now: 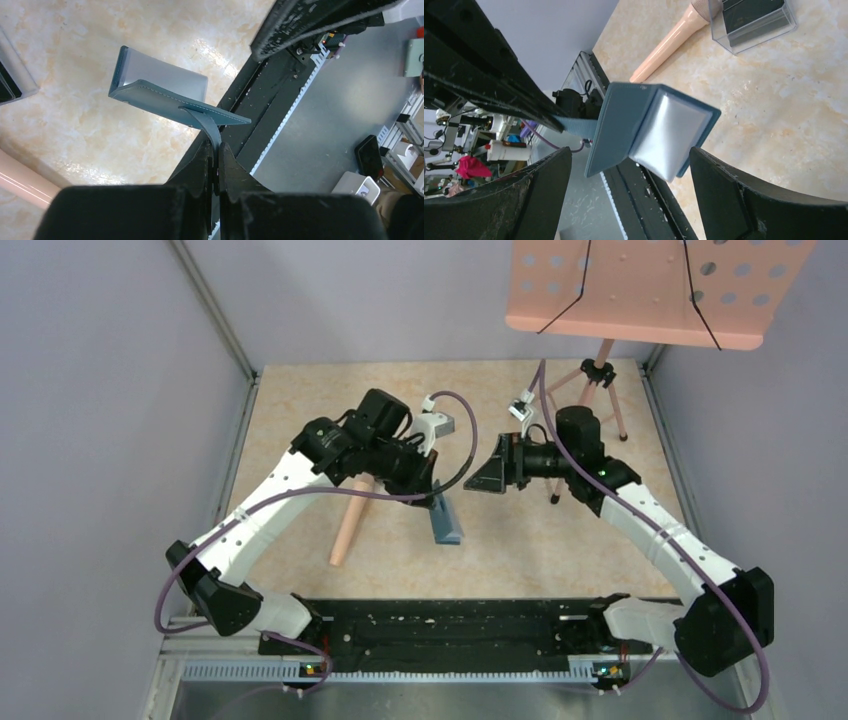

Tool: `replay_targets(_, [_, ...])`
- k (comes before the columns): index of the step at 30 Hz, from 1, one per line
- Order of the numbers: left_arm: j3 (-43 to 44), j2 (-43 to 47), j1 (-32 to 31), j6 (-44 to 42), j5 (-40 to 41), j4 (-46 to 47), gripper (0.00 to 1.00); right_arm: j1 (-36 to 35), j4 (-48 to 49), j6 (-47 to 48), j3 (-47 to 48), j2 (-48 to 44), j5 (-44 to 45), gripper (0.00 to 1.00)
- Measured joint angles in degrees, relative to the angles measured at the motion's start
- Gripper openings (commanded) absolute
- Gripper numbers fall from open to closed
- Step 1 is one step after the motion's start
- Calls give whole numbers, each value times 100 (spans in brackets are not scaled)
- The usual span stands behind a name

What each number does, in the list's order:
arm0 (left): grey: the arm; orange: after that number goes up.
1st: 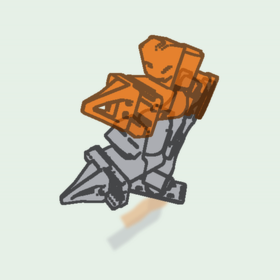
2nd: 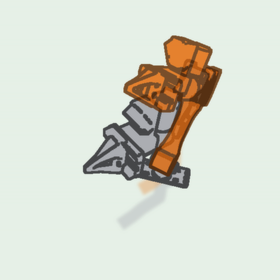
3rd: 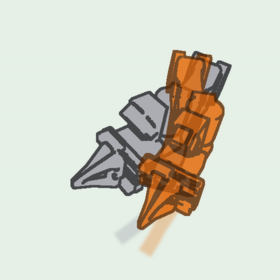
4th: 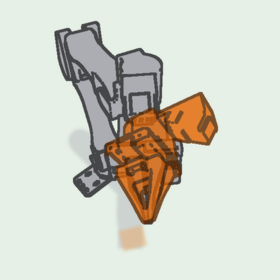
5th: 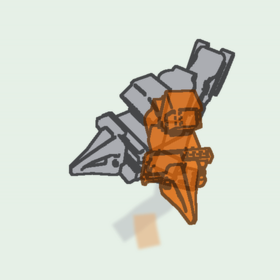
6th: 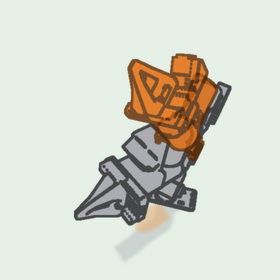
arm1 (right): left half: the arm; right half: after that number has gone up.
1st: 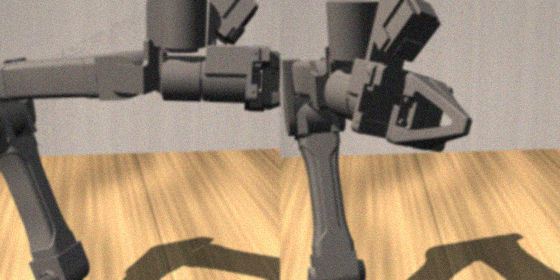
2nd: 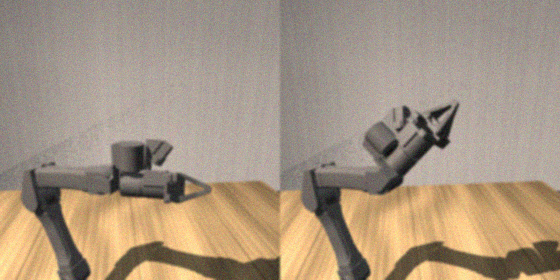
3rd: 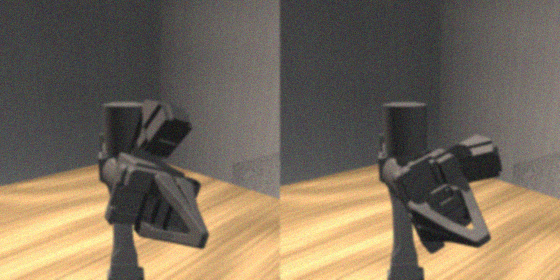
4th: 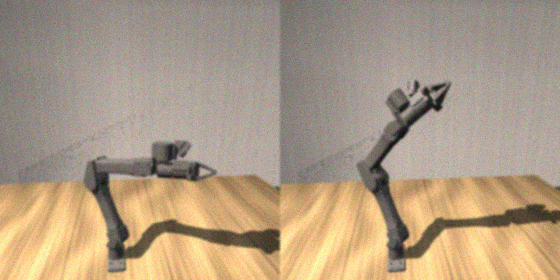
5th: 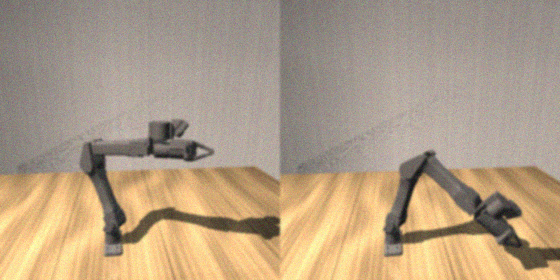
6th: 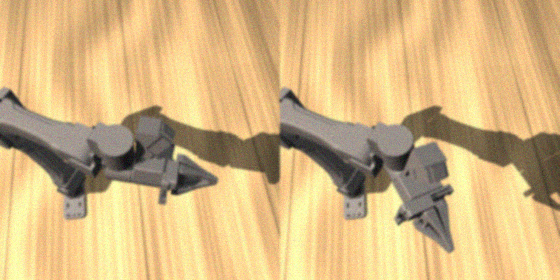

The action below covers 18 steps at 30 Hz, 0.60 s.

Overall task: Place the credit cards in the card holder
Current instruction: Open the card holder at the center of the board.

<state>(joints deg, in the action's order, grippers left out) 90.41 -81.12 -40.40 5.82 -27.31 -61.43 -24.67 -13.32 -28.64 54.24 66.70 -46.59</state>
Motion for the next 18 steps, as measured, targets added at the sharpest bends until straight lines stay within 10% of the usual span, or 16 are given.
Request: replay_targets(18, [-896, 1399, -85, -2422, -378, 660, 0, -9, 402, 9, 813, 516, -323, 86])
